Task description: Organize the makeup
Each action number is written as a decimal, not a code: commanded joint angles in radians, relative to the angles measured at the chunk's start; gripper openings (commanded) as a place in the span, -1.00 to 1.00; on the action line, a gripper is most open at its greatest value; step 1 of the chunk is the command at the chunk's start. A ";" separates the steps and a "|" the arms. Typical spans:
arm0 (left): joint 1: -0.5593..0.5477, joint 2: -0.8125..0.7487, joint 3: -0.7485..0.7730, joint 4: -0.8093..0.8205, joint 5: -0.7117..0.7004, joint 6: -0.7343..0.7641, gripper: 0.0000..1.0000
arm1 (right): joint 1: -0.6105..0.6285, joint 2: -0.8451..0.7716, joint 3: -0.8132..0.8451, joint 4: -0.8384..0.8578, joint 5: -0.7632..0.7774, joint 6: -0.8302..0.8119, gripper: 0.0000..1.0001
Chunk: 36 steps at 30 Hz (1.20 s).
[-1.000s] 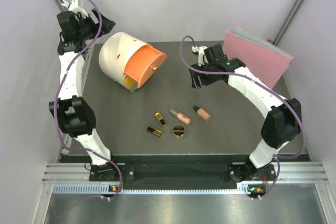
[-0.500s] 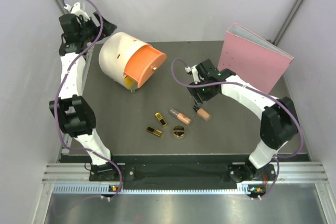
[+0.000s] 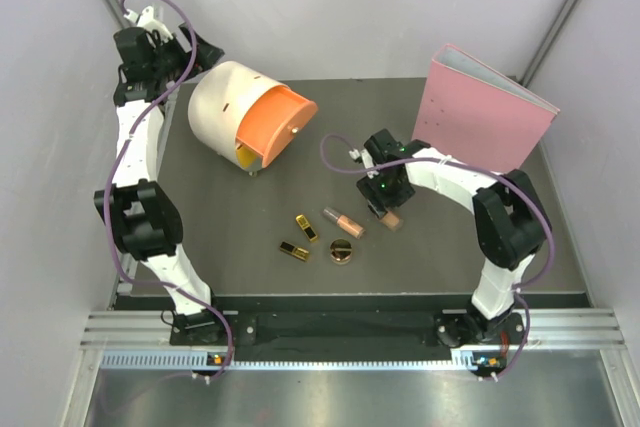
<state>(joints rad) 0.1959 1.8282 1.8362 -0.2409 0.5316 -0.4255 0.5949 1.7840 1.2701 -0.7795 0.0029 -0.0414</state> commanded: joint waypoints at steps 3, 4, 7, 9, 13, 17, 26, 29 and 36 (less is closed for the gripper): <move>0.005 0.005 0.008 0.022 0.010 -0.006 0.80 | 0.013 0.043 0.017 -0.009 -0.037 0.009 0.19; 0.007 0.005 0.008 0.020 0.011 -0.007 0.81 | 0.013 0.049 0.017 -0.010 -0.037 0.011 0.09; 0.007 0.005 0.009 0.017 0.010 -0.002 0.81 | 0.013 0.080 0.017 -0.009 -0.041 0.012 -0.32; 0.005 0.006 0.011 0.014 0.008 0.001 0.81 | 0.014 0.092 0.017 -0.003 -0.041 0.017 -0.94; 0.005 0.014 0.021 0.009 0.005 0.001 0.81 | 0.013 0.074 0.029 0.006 -0.023 0.017 -1.00; 0.005 0.017 0.031 0.009 0.004 0.002 0.82 | 0.013 0.031 0.090 -0.003 -0.009 0.005 -1.00; 0.005 0.025 0.044 0.000 -0.015 0.007 0.83 | 0.014 0.002 0.363 0.002 -0.064 -0.009 -1.00; 0.007 0.028 0.051 0.002 -0.018 0.004 0.84 | 0.016 0.005 0.458 0.017 -0.102 -0.012 -1.00; 0.005 0.039 0.061 0.005 -0.008 -0.009 0.85 | 0.017 0.067 0.723 0.028 -0.228 0.069 -1.00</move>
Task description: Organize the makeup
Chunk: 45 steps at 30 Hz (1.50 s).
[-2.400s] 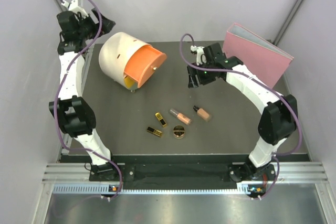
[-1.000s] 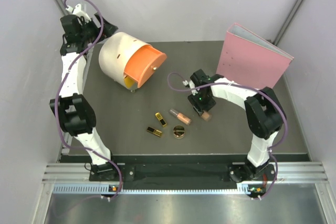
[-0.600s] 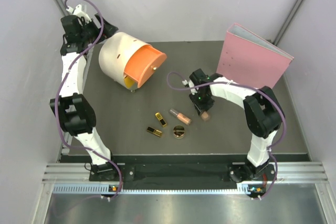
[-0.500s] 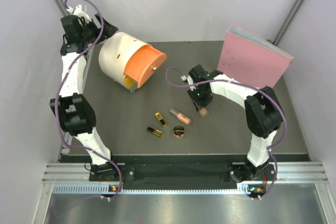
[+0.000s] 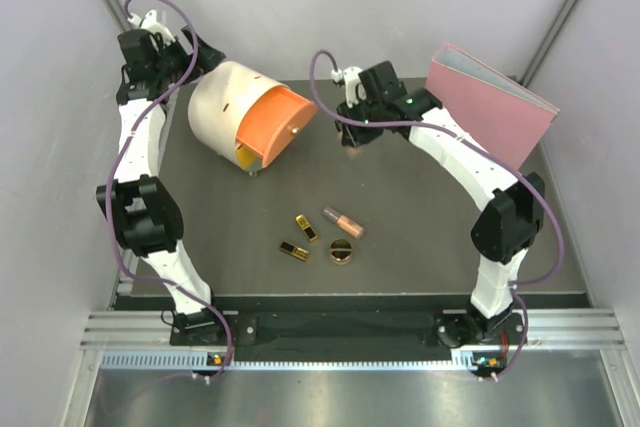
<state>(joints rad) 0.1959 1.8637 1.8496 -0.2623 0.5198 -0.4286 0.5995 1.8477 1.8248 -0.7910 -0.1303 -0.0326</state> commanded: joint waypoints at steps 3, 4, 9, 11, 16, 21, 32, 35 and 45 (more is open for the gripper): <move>0.004 0.008 0.048 0.026 0.020 -0.012 0.86 | 0.013 0.012 0.212 0.103 -0.176 0.131 -1.00; 0.005 0.009 0.048 0.025 0.023 -0.012 0.86 | 0.013 0.005 0.211 0.130 -0.190 0.151 -1.00; 0.002 0.008 0.045 0.023 0.031 -0.015 0.89 | 0.013 0.024 0.205 0.324 -0.311 0.315 -1.00; 0.002 0.008 0.043 0.031 0.043 -0.012 0.89 | 0.014 0.050 0.218 0.380 -0.347 0.383 -1.00; -0.003 0.005 0.042 0.037 0.062 -0.004 0.90 | 0.036 0.125 0.333 0.401 -0.362 0.404 -1.00; -0.006 0.003 0.037 0.038 0.068 -0.006 0.91 | 0.042 0.179 0.370 0.490 -0.362 0.459 -1.00; -0.009 0.003 0.025 0.044 0.082 -0.007 0.91 | 0.092 0.274 0.465 0.601 -0.296 0.476 -1.00; -0.010 0.005 0.023 0.044 0.085 -0.006 0.91 | 0.100 0.289 0.475 0.610 -0.289 0.476 -0.95; -0.010 0.009 0.023 0.049 0.080 -0.004 0.92 | 0.117 0.303 0.459 0.553 -0.275 0.421 -0.65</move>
<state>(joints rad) 0.1890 1.8641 1.8515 -0.2619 0.5869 -0.4412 0.6937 2.1426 2.2341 -0.2779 -0.4171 0.4164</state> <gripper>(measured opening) 0.957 0.324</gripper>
